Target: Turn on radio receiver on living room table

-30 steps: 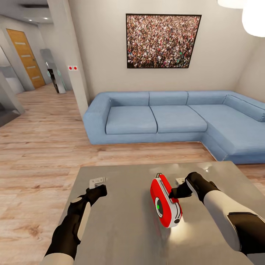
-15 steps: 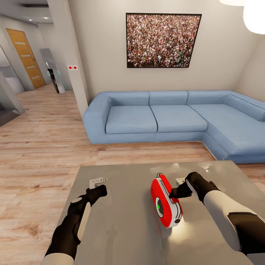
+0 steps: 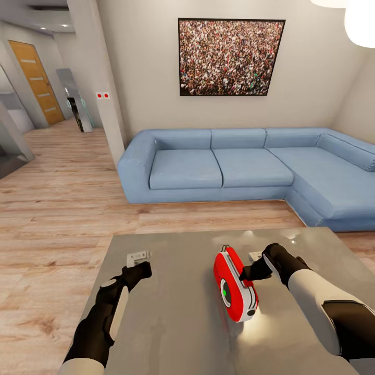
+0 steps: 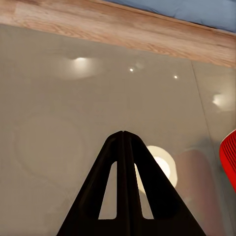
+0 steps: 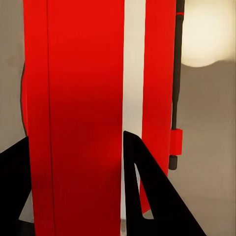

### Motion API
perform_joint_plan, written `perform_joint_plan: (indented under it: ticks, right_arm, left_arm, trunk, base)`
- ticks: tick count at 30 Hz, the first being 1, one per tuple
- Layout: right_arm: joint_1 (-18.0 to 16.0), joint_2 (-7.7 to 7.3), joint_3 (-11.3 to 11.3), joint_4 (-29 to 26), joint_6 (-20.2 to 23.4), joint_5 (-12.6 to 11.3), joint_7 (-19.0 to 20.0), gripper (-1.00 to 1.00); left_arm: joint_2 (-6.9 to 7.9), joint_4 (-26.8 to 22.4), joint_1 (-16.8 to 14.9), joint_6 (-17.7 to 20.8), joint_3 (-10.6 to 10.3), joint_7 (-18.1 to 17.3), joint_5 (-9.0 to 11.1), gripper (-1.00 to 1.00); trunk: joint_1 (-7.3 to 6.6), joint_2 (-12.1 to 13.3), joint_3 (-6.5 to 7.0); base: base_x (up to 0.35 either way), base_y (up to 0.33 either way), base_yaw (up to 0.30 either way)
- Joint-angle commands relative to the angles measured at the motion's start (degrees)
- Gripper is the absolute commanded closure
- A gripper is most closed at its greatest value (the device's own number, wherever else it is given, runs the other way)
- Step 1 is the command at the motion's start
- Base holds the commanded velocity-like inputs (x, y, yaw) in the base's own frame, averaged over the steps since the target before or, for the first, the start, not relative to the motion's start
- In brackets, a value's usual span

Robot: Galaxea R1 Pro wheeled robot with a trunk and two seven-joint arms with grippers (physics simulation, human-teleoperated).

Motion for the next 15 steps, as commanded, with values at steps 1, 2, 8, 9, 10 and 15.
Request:
perform_joint_plan:
  ticks: [1,2,8,9,10,15]
  right_arm:
    - [0.00,0.00,-0.10,-0.01,0.04,-0.30,0.02,1.00]
    - [0.00,0.00,-0.10,-0.01,0.03,-0.31,0.01,1.00]
    - [-0.01,0.00,-0.10,-0.01,0.01,-0.28,0.00,1.00]
    - [-0.01,0.00,-0.10,-0.01,0.01,-0.27,-0.01,1.00]
    - [-0.01,0.00,-0.10,0.00,0.01,-0.26,-0.01,1.00]
    - [-0.01,0.00,-0.10,-0.01,0.01,-0.24,-0.01,1.00]
  left_arm:
    - [0.00,0.01,0.00,0.00,0.00,0.00,0.01,1.00]
    - [0.00,0.01,0.00,0.00,0.00,0.00,0.01,1.00]
    - [0.00,0.08,0.00,0.00,0.00,0.00,0.01,1.00]
    - [0.00,0.08,0.00,0.00,0.00,0.00,0.01,1.00]
    - [0.00,0.09,0.00,0.00,0.00,0.00,0.01,1.00]
    - [0.00,0.10,0.00,0.00,0.00,0.00,0.01,1.00]
  trunk:
    - [0.22,-0.42,-0.18]
    - [0.44,-0.82,-0.36]
    - [1.76,-3.23,-1.44]
    - [1.76,-3.23,-1.44]
    - [1.76,-3.23,-1.44]
    - [1.76,-3.23,-1.44]
  base:
    - [0.000,0.000,0.000]
    - [0.000,0.000,0.000]
    - [0.000,0.000,0.000]
    - [0.000,0.000,0.000]
    - [0.000,0.000,0.000]
    - [0.000,0.000,0.000]
